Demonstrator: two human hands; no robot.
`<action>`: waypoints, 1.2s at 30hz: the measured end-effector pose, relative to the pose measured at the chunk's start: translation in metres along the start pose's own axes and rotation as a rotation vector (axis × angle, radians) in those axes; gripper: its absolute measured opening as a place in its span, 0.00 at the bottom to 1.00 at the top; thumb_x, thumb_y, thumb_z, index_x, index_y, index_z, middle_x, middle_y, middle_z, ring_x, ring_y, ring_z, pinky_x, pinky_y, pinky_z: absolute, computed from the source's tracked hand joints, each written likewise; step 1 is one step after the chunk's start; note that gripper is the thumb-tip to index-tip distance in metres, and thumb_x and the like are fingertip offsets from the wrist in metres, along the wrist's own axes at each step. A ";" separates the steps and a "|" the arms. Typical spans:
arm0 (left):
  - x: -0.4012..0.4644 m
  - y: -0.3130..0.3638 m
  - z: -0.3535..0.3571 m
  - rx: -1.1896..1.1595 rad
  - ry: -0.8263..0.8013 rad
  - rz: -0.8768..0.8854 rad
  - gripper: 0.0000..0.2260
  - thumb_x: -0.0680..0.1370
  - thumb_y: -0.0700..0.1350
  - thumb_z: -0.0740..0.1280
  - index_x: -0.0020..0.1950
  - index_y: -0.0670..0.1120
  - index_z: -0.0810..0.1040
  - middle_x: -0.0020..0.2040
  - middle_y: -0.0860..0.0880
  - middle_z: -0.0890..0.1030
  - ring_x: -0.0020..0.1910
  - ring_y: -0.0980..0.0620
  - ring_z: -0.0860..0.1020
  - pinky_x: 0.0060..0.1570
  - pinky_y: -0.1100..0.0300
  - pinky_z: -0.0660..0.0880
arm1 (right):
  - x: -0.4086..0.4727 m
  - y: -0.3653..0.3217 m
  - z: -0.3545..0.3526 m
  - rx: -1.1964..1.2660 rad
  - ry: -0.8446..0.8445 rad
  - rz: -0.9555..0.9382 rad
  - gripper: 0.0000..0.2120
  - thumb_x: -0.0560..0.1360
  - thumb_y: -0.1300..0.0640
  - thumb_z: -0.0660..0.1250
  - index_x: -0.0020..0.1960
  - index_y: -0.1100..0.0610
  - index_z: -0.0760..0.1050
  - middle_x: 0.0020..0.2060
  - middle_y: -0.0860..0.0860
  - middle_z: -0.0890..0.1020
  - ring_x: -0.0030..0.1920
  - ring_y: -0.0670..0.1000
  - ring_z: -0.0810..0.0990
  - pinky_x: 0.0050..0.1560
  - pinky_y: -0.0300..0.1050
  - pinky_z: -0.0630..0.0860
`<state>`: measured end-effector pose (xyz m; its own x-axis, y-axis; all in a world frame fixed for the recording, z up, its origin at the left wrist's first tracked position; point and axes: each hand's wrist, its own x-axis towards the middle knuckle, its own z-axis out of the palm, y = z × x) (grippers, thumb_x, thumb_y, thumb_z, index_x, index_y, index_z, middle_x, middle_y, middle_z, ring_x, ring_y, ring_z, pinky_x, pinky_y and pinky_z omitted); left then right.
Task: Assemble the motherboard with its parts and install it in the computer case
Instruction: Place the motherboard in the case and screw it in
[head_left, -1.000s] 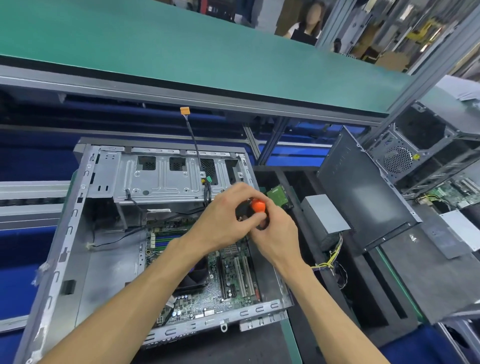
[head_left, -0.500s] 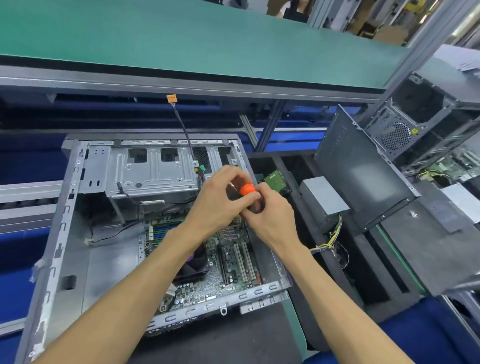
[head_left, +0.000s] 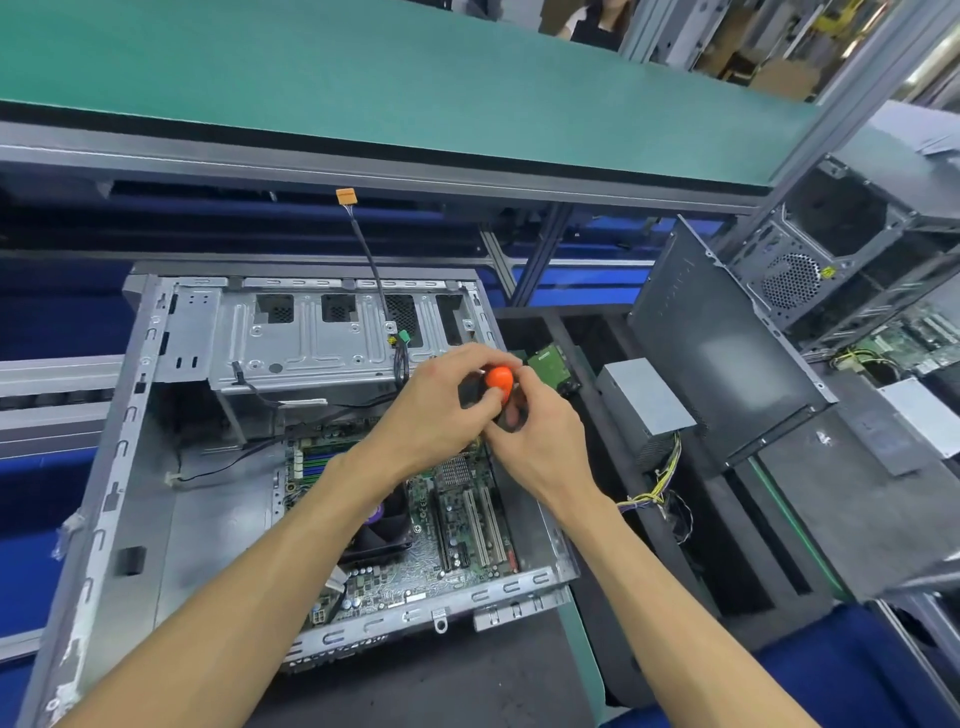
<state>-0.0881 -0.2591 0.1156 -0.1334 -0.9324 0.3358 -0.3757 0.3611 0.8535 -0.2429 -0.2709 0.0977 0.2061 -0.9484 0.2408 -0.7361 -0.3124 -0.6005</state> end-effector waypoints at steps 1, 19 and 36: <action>-0.001 0.001 0.000 0.000 -0.018 -0.001 0.14 0.78 0.37 0.67 0.61 0.49 0.81 0.56 0.55 0.81 0.58 0.60 0.78 0.61 0.69 0.70 | 0.000 0.000 0.000 0.003 0.004 -0.001 0.10 0.73 0.42 0.67 0.46 0.47 0.70 0.31 0.46 0.73 0.33 0.47 0.72 0.32 0.45 0.67; -0.002 -0.002 0.002 0.052 0.080 -0.046 0.14 0.73 0.47 0.76 0.55 0.50 0.76 0.52 0.54 0.77 0.52 0.59 0.76 0.50 0.68 0.72 | 0.000 0.001 0.000 0.031 0.000 0.027 0.13 0.68 0.42 0.66 0.43 0.51 0.69 0.30 0.48 0.74 0.32 0.48 0.71 0.33 0.48 0.67; 0.001 -0.003 -0.003 0.005 0.027 -0.058 0.11 0.76 0.40 0.71 0.57 0.50 0.81 0.53 0.57 0.82 0.54 0.61 0.78 0.57 0.64 0.74 | -0.001 -0.003 -0.003 0.052 0.008 -0.020 0.15 0.70 0.39 0.64 0.46 0.50 0.72 0.30 0.48 0.73 0.33 0.48 0.72 0.35 0.50 0.71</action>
<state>-0.0841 -0.2611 0.1149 -0.0868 -0.9511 0.2965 -0.3866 0.3065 0.8698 -0.2426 -0.2691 0.1016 0.2151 -0.9416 0.2591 -0.6971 -0.3338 -0.6345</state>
